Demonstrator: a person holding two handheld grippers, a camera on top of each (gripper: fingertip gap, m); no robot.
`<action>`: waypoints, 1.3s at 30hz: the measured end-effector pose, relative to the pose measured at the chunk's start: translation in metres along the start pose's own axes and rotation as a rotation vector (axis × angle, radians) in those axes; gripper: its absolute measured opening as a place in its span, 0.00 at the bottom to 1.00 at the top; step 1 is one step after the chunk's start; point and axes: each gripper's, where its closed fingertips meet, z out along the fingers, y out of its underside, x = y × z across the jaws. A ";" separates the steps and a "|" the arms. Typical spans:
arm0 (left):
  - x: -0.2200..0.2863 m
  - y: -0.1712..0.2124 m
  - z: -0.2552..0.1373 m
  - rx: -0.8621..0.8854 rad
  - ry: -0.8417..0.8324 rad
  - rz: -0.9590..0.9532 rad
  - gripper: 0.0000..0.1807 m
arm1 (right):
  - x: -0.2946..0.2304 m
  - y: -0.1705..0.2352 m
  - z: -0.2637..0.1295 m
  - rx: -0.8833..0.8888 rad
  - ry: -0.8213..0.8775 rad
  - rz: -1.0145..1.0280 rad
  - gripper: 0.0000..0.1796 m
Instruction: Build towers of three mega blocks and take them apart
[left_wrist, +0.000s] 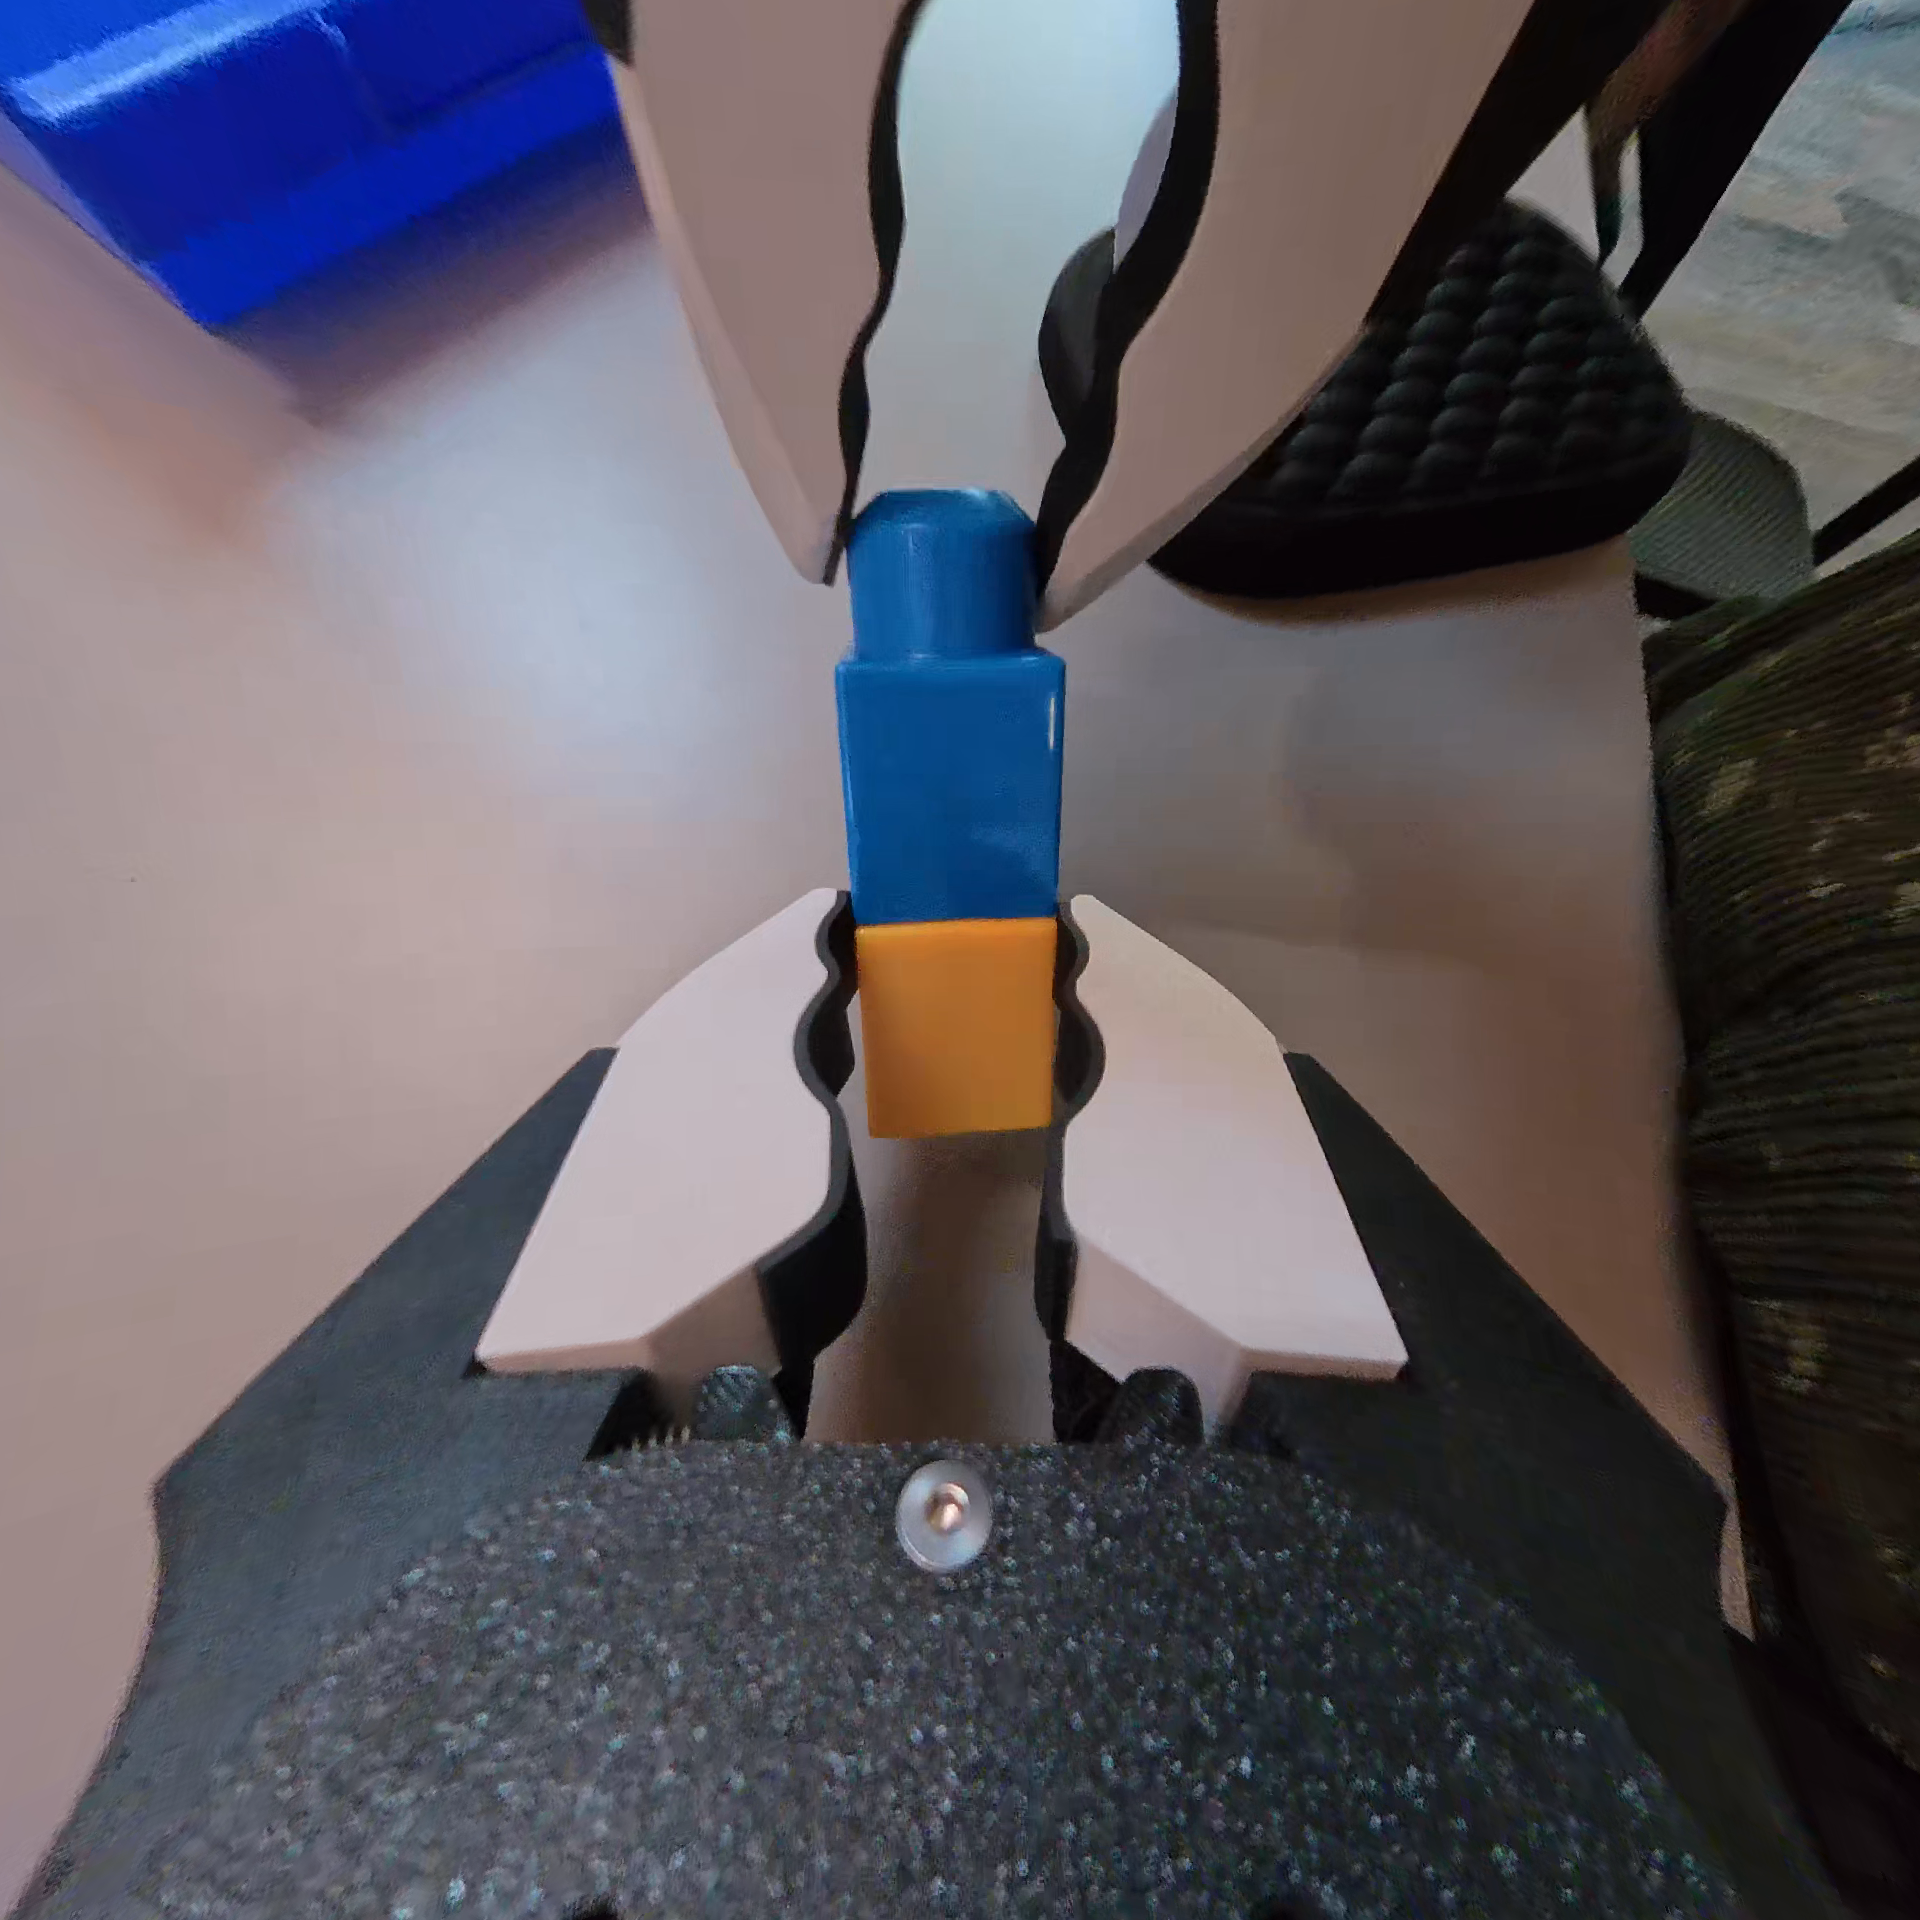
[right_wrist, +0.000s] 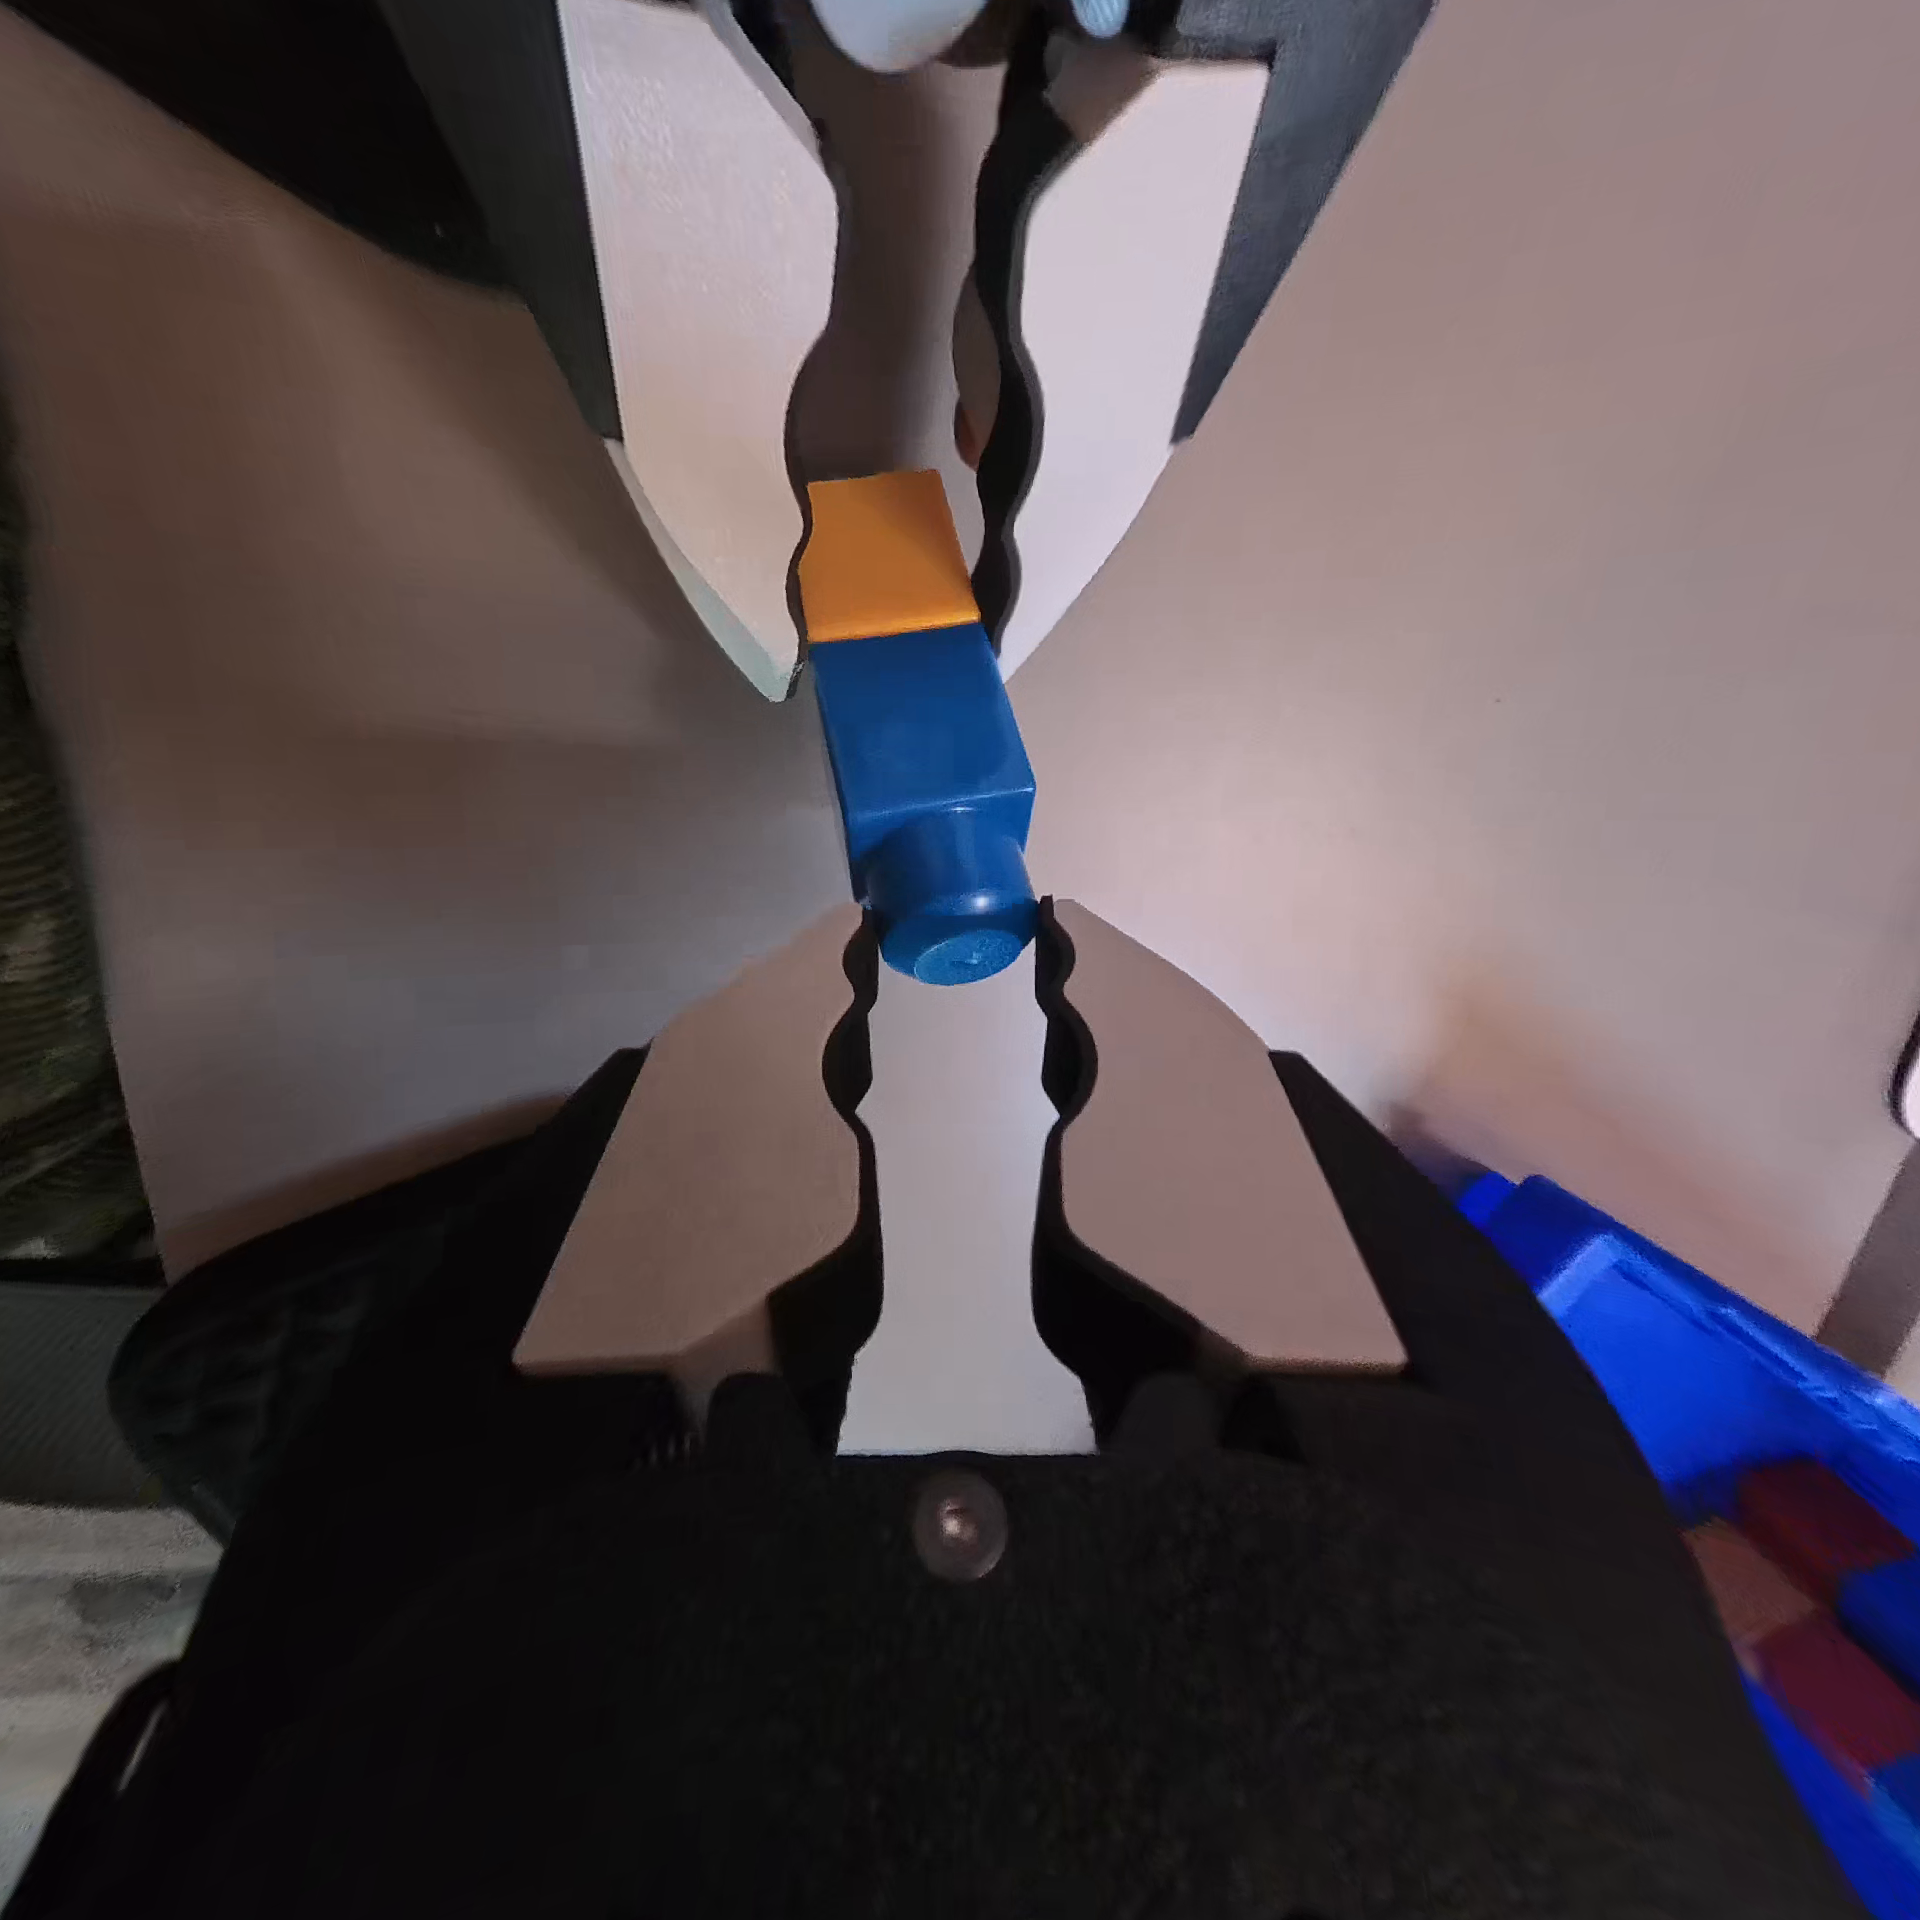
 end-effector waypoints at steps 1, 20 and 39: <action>0.000 -0.004 -0.003 0.030 0.006 -0.010 0.20 | 0.000 0.002 0.001 0.026 0.000 0.023 0.16; 0.010 -0.083 -0.072 0.547 0.059 0.055 0.19 | -0.002 -0.031 -0.028 0.903 -0.021 0.334 0.35; 0.014 -0.057 -0.033 0.383 0.023 0.151 0.18 | -0.008 -0.036 -0.049 0.600 -0.026 0.179 0.20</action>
